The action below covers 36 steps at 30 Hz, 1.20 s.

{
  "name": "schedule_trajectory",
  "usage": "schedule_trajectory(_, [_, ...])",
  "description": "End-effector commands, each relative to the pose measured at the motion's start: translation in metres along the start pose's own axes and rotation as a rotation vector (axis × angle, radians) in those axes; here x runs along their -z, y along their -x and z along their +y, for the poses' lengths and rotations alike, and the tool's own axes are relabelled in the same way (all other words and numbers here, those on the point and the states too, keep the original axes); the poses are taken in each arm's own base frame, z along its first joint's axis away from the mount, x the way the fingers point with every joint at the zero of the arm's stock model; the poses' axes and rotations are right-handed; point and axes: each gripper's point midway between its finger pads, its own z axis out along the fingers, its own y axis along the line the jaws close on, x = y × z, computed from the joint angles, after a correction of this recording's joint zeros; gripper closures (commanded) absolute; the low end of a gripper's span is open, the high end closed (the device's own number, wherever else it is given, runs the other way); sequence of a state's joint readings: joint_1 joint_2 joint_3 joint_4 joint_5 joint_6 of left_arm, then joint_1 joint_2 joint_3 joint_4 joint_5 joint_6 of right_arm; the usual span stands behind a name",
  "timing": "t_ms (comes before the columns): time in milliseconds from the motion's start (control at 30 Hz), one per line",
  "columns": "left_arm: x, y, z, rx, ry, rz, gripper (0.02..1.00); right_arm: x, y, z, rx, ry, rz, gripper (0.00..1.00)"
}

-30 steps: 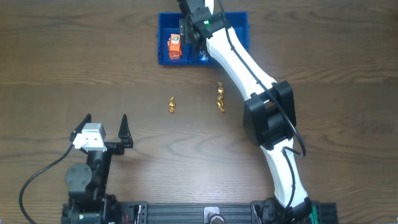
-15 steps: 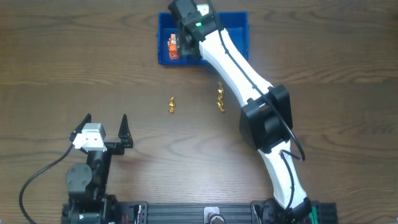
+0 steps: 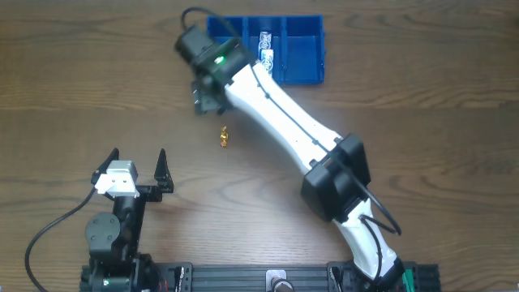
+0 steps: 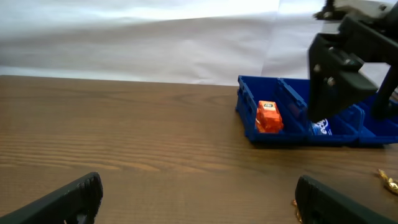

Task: Sort Candies Into Trays

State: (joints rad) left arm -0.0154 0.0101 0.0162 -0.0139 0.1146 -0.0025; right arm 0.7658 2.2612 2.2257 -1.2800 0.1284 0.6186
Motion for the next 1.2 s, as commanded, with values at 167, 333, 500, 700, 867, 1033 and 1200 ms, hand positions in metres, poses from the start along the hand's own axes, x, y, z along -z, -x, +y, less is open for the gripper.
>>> schedule_trajectory(167, [0.000,-0.017,-0.003,-0.002,-0.025,0.059,0.023,-0.042,-0.042,0.009,-0.069,-0.019,0.090,0.073])
schedule_trajectory(333, [0.000,-0.017,-0.003,-0.002,-0.025,0.059,0.023,-0.065,-0.048,0.010,-0.089,-0.009,0.085,0.077])
schedule_trajectory(500, [0.000,-0.017,-0.003,-0.002,-0.025,0.059,0.023,-0.082,-0.051,0.009,-0.094,-0.005,0.074,0.091])
schedule_trajectory(700, [0.000,-0.017,-0.003,-0.002,-0.025,0.059,0.023,-0.104,-0.059,0.007,-0.090,-0.028,0.103,0.108])
schedule_trajectory(867, [0.000,-0.017,-0.003,-0.002,-0.025,0.059,0.023,-0.110,-0.059,0.005,-0.106,-0.046,0.094,0.139])
schedule_trajectory(1033, [0.000,-0.017,-0.003,-0.002,-0.025,0.059,0.023,-0.112,-0.059,0.003,-0.109,-0.066,0.087,0.156])
schedule_trajectory(1200, [0.000,-0.017,-0.003,-0.002,-0.025,0.059,0.023,-0.117,-0.060,0.001,-0.111,-0.074,0.091,0.209])
